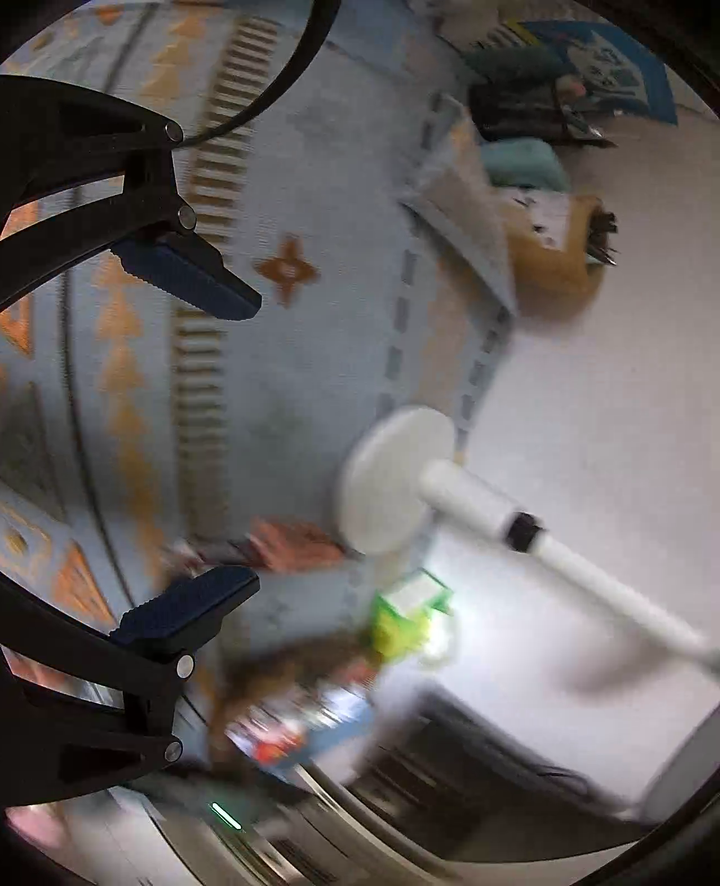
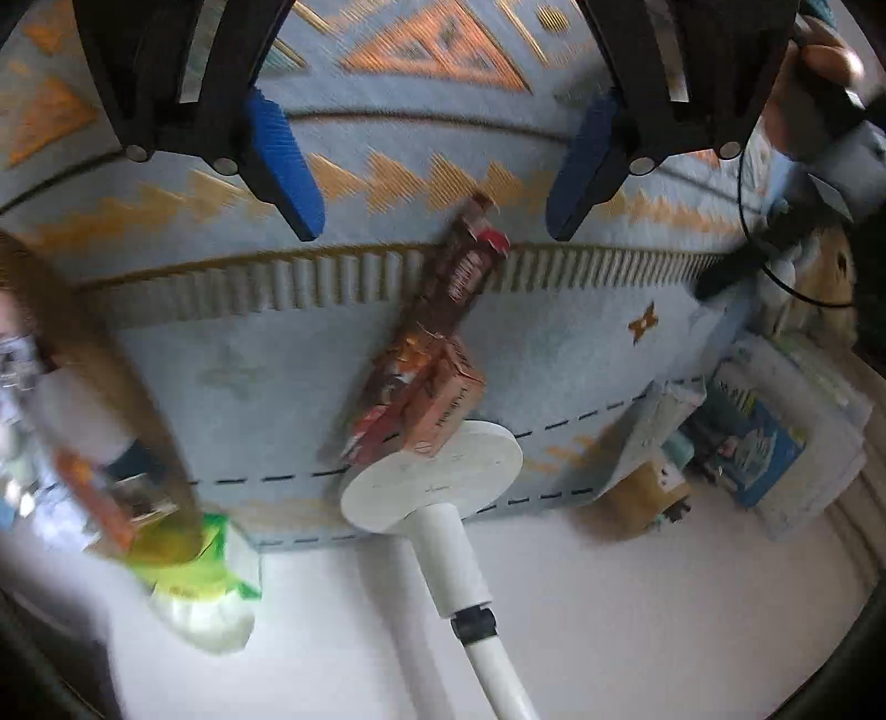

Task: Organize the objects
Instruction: 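Move both open grippers back toward the two snack boxes, then grasp long red snack box with right gripper while left gripper grasps small pink box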

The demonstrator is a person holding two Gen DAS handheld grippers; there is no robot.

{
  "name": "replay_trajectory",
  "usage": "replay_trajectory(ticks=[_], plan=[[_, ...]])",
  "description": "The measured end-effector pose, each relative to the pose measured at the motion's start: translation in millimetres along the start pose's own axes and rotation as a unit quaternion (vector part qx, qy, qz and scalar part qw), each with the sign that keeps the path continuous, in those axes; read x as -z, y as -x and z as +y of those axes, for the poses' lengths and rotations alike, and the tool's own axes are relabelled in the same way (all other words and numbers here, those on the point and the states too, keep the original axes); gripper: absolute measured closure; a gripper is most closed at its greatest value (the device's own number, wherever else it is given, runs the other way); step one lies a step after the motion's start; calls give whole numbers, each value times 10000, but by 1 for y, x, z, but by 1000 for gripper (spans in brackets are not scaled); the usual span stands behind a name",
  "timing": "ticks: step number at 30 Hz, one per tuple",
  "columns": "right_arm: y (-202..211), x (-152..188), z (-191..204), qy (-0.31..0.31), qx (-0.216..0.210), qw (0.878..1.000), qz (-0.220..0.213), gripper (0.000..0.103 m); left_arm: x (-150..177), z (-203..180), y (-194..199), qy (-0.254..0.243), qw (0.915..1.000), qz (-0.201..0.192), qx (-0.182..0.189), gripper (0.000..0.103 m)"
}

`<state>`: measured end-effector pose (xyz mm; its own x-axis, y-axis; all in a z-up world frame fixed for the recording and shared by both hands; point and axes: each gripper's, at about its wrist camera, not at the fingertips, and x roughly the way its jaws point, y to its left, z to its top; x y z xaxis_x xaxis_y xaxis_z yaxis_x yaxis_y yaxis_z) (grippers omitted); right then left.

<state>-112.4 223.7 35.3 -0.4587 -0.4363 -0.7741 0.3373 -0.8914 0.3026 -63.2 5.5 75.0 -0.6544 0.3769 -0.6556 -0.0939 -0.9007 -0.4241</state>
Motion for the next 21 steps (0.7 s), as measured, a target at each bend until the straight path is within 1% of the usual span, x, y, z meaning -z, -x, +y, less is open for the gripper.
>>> replay_trajectory(ticks=[2, 4, 6, 7, 9, 10, 12, 13, 14, 16, 17, 19, 21], plan=[[-11, -4, 6, -19, 157, 9998, -109, 23, -17, -5, -11, 52, 9997, 59, 226, 13], [-21, -7, 10, 18, 317, 9994, -140, 25, -26, -15, -29, -43, 9993, 102, 370, 13], [-32, -9, 11, 82, 370, 9993, -44, 27, -28, -27, -54, -174, 9985, 291, 431, 13], [-32, -10, 12, 169, 412, 9990, -72, 29, -28, -33, -66, -230, 9977, 406, 495, 13], [-31, -10, 14, 399, 620, 9972, -95, 34, -25, -46, -86, -346, 9961, 577, 572, 14], [-29, -10, 11, 450, 703, 9965, -93, 35, -23, -52, -93, -409, 9955, 635, 569, 14], [-25, -10, 0, 495, 974, 9940, -60, 41, -19, -61, -104, -570, 9947, 698, 503, 14], [-22, -8, -7, 442, 1030, 9937, -55, 42, -17, -65, -108, -644, 9942, 711, 494, 14], [-17, -7, -19, 300, 1061, 9939, -74, 43, -14, -67, -112, -714, 9935, 723, 511, 14], [-6, -3, -40, -3, 1118, 9934, -257, 43, -10, -69, -117, -815, 9929, 713, 483, 14], [-2, -1, -48, -102, 1096, 9934, -330, 44, -7, -70, -121, -882, 9930, 687, 379, 14], [4, 2, -59, -303, 694, 9961, -454, 44, -4, -70, -127, -996, 9928, 664, 104, 14], [5, 3, -61, -321, 595, 9966, -474, 44, -3, -66, -131, -1061, 9919, 682, -180, 14]])
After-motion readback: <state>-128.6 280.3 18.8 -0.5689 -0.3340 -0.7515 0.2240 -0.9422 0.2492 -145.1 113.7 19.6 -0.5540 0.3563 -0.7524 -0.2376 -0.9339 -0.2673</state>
